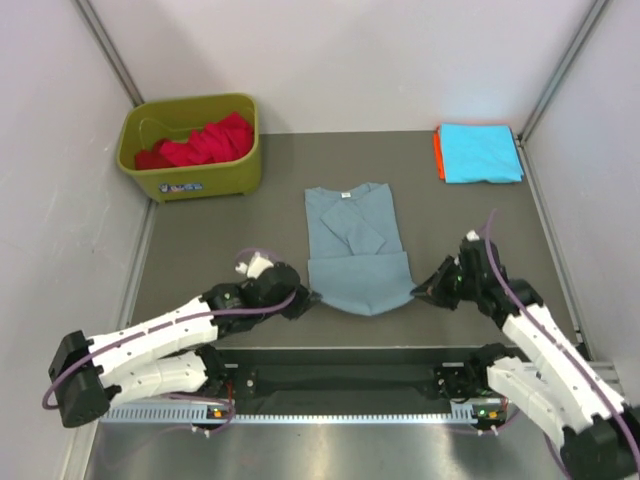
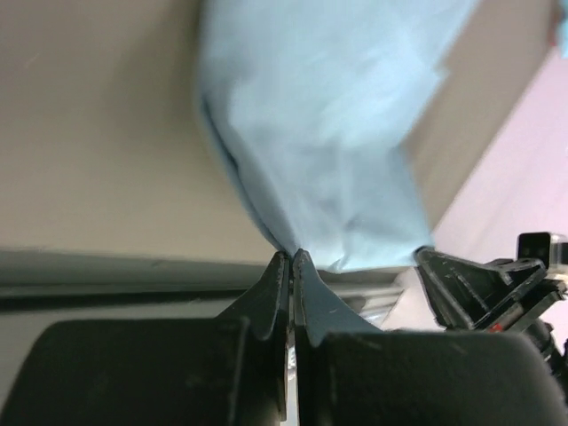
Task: Fold and stack the t-shirts
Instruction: Fold the tshirt
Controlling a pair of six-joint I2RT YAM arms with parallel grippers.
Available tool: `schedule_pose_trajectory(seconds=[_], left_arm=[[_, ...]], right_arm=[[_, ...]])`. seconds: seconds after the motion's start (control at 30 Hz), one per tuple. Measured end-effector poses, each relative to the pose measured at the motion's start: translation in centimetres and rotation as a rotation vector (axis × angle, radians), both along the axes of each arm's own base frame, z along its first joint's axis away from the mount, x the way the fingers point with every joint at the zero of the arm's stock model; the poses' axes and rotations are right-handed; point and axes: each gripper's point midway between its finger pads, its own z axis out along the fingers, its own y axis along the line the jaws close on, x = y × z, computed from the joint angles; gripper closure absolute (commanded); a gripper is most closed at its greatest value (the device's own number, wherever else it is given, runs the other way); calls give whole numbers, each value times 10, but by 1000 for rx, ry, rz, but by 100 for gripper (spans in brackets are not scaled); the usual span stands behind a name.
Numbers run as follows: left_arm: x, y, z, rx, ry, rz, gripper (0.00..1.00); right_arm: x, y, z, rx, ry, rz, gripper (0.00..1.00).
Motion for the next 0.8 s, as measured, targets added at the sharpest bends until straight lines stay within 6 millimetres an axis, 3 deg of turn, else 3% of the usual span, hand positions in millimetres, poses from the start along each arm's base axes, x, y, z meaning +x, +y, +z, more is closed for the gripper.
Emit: schedule_pose_trajectory(seconds=[0.1,0.23,0.4,0.6,0.8], left_arm=[[39,3,27,12,-75,40,100],[102,27,41,54,-121,122,100],[163,41,32,92,-101,130,100],[218,37,20,90,-84,87,100],[274,35,35,53,-141,77,100]], right_arm=[[28,8,25,-31,-17,48,100],[80,19,50,-32,-54,95,100],[143,28,51,-15,-48,138,100],[198,34,44,3,-36,156,100],[245,36,60,37,-89,156,100]])
